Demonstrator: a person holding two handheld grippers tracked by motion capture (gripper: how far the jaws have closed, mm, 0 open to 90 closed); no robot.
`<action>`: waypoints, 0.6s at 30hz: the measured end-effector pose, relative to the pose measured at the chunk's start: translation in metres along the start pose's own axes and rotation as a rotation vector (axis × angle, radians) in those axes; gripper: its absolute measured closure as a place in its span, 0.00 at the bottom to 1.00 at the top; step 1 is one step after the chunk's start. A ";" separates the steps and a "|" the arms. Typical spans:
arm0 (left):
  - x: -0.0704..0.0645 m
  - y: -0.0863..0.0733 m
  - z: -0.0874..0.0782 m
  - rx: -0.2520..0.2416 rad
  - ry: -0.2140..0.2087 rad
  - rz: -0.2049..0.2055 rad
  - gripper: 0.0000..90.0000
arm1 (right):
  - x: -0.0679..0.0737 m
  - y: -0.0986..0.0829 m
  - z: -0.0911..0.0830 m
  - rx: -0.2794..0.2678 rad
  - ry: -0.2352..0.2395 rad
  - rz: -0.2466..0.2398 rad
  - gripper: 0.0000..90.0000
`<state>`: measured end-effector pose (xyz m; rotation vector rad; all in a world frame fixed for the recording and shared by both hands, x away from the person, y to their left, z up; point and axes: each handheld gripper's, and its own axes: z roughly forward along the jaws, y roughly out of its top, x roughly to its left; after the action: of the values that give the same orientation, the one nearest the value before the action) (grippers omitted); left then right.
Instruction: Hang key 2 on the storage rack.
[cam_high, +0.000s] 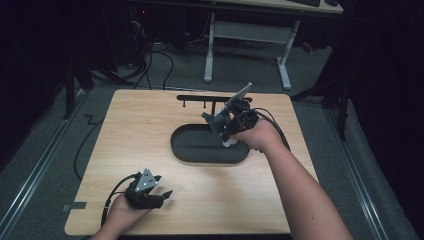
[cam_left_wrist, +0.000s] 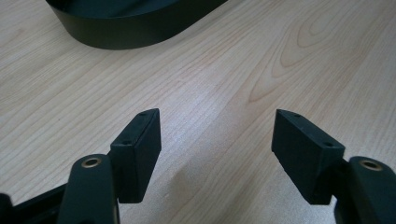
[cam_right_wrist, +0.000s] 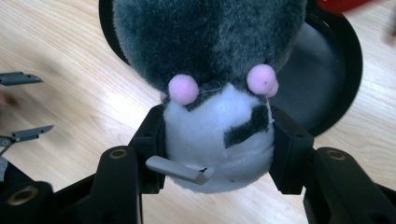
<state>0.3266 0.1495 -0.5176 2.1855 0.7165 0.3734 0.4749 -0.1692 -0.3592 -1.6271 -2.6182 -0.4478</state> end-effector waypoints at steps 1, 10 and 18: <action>0.000 0.000 0.000 0.001 0.000 0.001 0.37 | 0.000 0.001 0.002 -0.002 0.005 0.004 0.53; 0.001 -0.001 0.000 0.009 -0.004 0.001 0.37 | -0.013 0.013 0.025 -0.028 0.008 0.044 0.53; 0.001 -0.001 0.000 0.007 -0.008 -0.001 0.37 | -0.024 0.004 0.047 -0.050 0.018 0.072 0.40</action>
<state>0.3269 0.1512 -0.5186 2.1923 0.7153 0.3624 0.4949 -0.1767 -0.4076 -1.7172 -2.5460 -0.5261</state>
